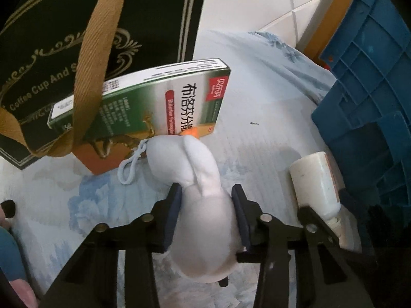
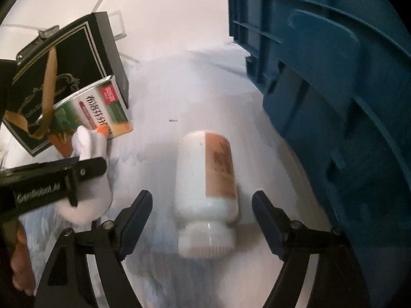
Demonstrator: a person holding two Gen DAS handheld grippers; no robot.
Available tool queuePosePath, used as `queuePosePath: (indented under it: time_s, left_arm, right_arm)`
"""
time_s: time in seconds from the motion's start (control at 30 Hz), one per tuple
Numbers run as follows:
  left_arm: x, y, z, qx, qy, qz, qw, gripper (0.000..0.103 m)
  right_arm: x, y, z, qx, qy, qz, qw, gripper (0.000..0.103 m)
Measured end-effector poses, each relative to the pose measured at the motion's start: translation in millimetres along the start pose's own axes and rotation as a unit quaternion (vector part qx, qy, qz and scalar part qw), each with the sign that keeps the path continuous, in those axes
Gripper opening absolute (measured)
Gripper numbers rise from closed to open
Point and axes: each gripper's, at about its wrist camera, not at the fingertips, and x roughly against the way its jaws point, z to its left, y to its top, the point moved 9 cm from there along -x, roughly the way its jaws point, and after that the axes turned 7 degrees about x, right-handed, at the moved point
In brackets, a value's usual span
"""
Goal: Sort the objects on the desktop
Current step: 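Grasp the white plush goose with the left tool while the right tool grasps the white bottle, then carry the goose and bottle to the blue crate and release both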
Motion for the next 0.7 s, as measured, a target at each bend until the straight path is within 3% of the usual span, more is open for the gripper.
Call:
queuePosePath:
  time_s: [0.03, 0.07, 0.2, 0.37, 0.6, 0.7]
  left_arm:
    - [0, 0, 0, -0.005, 0.002, -0.004, 1.0000, 0.037]
    - [1, 1, 0, -0.008, 0.005, -0.008, 0.9999, 0.036]
    - [14, 4, 1, -0.013, 0.020, -0.033, 0.9992, 0.034]
    - [54, 9, -1, -0.015, 0.031, -0.081, 0.9961, 0.034]
    - [142, -7, -1, -0.018, 0.055, -0.155, 0.9863, 0.034]
    - [189, -22, 0, -0.021, 0.064, -0.190, 0.9795, 0.034]
  right_arm:
    - [2, -4, 22, 0.002, -0.005, 0.005, 1.000, 0.062]
    - [1, -5, 33, 0.003, -0.005, 0.009, 1.000, 0.053]
    - [-4, -4, 38, 0.020, -0.007, 0.017, 1.000, 0.053]
    - [21, -1, 45, 0.023, 0.009, -0.006, 1.000, 0.053]
    - [94, 17, 72, 0.038, 0.033, -0.067, 0.997, 0.053]
    - [150, 24, 81, 0.044, 0.045, -0.098, 0.993, 0.053]
